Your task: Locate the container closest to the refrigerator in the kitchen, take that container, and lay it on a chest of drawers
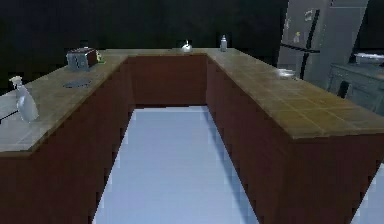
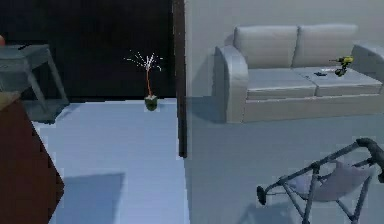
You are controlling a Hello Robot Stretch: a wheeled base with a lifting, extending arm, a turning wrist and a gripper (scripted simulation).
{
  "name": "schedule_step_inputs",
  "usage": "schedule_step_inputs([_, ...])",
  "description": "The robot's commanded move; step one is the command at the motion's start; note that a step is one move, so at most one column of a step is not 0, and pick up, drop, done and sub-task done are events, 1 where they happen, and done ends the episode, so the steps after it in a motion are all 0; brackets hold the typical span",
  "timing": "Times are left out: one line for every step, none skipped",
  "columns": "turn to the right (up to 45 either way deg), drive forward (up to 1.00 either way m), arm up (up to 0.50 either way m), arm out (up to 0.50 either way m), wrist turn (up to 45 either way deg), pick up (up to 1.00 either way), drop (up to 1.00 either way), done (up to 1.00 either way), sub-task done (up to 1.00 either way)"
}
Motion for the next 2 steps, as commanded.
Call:
schedule_step_inputs([-15.0,0.0,0.0,0.0,0.0,0.0,0.0,0.0,0.0])
schedule_step_inputs([0.0,0.55,0.0,0.0,0.0,0.0,0.0,0.0,0.0])
